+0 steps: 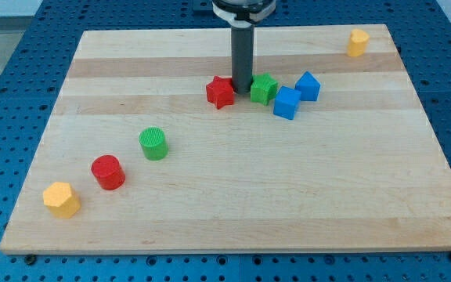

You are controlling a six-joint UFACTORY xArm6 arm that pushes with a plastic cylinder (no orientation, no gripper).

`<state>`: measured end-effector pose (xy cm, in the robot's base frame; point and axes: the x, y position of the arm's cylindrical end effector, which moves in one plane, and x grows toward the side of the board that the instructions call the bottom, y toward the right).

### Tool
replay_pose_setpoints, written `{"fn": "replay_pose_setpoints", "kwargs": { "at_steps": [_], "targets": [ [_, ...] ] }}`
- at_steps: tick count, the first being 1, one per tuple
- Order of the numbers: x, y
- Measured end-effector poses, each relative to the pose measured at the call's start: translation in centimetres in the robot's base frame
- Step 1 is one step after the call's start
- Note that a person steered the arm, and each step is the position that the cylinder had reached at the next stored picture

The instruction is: Slide red star towards green circle

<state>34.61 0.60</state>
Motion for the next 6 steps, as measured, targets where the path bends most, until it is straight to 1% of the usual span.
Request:
{"fn": "replay_pose_setpoints", "kwargs": {
  "at_steps": [1, 2, 4, 6],
  "targets": [
    [-0.5, -1.4],
    [0.0, -2.5],
    [1.7, -4.6],
    [3.7, -4.7]
  ]
}}
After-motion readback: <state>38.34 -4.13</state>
